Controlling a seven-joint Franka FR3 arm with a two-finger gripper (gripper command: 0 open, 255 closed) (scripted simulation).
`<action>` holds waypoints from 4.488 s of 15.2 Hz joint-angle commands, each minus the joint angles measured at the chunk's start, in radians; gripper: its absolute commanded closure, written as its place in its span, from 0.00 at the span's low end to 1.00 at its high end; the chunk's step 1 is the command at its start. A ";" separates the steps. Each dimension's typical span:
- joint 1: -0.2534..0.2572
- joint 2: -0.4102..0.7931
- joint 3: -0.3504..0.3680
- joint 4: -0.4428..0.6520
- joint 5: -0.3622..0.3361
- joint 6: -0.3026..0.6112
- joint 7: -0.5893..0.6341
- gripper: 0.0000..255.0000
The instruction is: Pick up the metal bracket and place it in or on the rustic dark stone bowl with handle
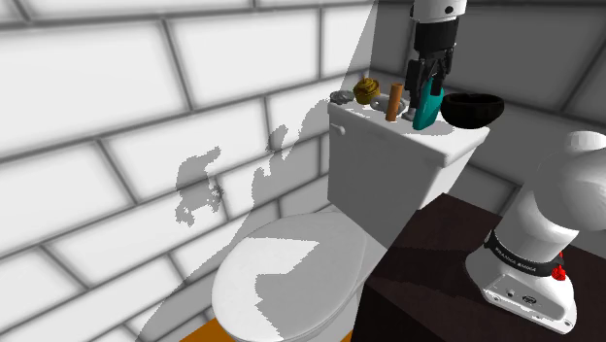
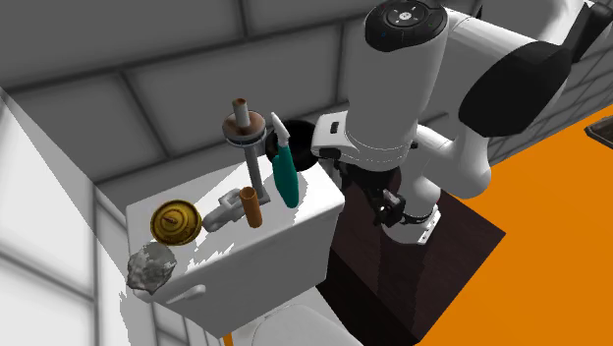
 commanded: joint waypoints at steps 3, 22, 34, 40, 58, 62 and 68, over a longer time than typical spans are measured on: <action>-0.015 0.044 -0.034 0.007 -0.023 0.042 -0.036 0.00; -0.112 0.615 -0.309 0.322 -0.047 0.348 -0.377 0.00; -0.137 0.760 -0.342 0.346 -0.001 0.468 -0.449 0.00; -0.137 0.760 -0.342 0.346 -0.001 0.468 -0.449 0.00; -0.135 0.733 -0.340 0.412 -0.008 0.377 -0.445 1.00; -0.134 0.723 -0.339 0.454 -0.011 0.325 -0.444 1.00; -0.133 0.714 -0.338 0.525 -0.013 0.245 -0.444 1.00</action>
